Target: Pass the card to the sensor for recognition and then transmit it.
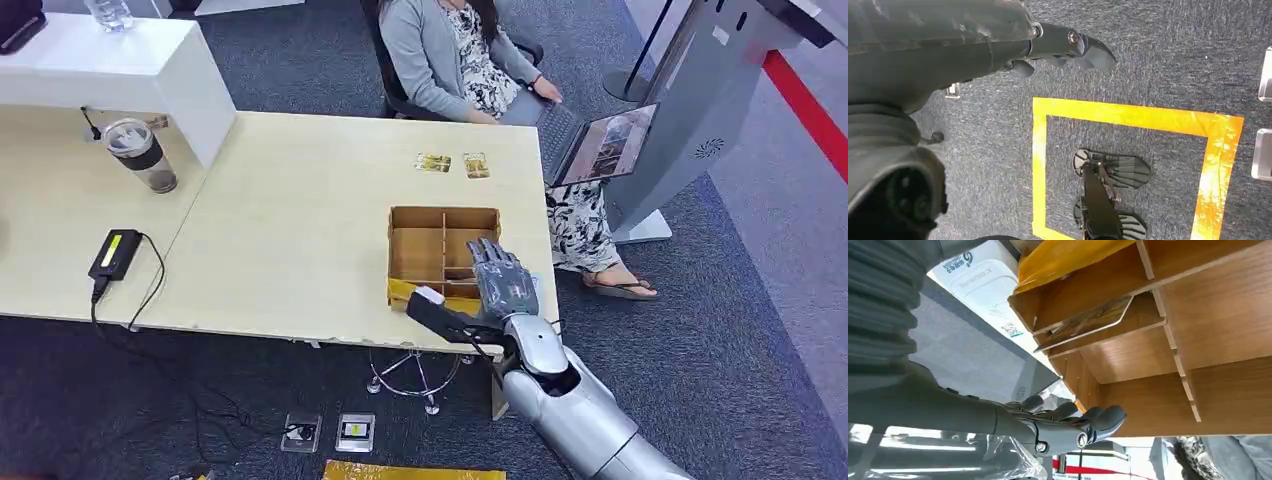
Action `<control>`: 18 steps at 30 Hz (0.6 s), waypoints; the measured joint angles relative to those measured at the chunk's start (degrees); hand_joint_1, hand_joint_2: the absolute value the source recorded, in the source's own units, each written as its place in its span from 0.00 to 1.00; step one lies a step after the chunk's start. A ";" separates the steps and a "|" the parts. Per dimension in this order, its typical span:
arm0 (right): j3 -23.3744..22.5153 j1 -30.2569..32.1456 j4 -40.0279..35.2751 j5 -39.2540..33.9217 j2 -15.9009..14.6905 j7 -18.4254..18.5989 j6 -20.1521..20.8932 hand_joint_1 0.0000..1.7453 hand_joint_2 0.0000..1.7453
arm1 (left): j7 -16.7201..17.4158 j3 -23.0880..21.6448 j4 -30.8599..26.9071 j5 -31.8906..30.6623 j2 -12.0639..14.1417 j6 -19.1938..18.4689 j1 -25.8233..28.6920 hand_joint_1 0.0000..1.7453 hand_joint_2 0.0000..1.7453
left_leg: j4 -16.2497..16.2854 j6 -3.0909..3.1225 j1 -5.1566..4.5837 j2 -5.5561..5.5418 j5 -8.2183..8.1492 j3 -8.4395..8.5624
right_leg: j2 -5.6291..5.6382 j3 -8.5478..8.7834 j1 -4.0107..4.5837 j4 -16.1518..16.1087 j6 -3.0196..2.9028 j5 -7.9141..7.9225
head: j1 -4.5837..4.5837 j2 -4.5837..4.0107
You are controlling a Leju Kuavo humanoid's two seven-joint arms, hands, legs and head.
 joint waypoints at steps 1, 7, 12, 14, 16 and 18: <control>0.00 0.00 0.13 0.05 0.00 0.02 0.00 0.00 1.00 | 0.00 0.00 0.00 0.00 0.00 0.00 0.00 0.00 0.00 | 0.00 0.00 0.00 0.00 0.00 0.00 | 0.00 0.00 0.00 0.00 0.00 0.00 | 0.00 0.00; -0.02 -0.07 0.96 0.24 0.11 0.07 0.00 0.00 1.00 | 0.00 0.00 0.00 0.00 0.00 0.04 0.00 0.00 0.00 | 0.00 0.00 0.00 0.00 0.00 0.00 | 0.00 0.00 0.00 0.00 0.00 0.00 | 0.00 0.00; -0.02 -0.32 1.49 0.59 0.17 -0.02 0.00 0.00 1.00 | 0.00 0.00 0.00 -0.04 0.00 0.02 0.00 0.00 0.00 | 0.00 0.00 0.00 0.00 0.00 -0.02 | -0.01 0.00 0.00 0.00 0.00 0.00 | 0.00 0.00; -0.02 -0.68 1.90 0.83 0.46 -0.13 0.00 0.00 1.00 | 0.00 0.00 0.00 -0.11 0.00 -0.02 0.00 0.00 0.00 | 0.00 0.00 0.00 0.00 0.00 -0.02 | 0.00 -0.01 0.00 0.00 0.00 0.00 | 0.00 0.00; -0.02 -1.75 3.24 1.05 1.07 -0.44 0.00 0.00 1.00 | 0.00 0.00 0.02 -0.15 0.00 -0.07 -0.03 0.00 0.00 | 0.00 0.00 0.00 0.03 0.00 -0.02 | 0.02 -0.03 0.00 0.00 0.00 0.00 | -0.02 0.00; -0.02 -2.30 4.11 1.23 1.29 -0.74 -0.18 0.00 1.00 | 0.00 0.00 0.13 -0.20 -0.02 -0.13 -0.04 0.00 0.00 | 0.00 0.00 0.00 0.01 0.00 -0.02 | -0.03 -0.01 0.00 -0.01 0.00 0.00 | 0.00 0.00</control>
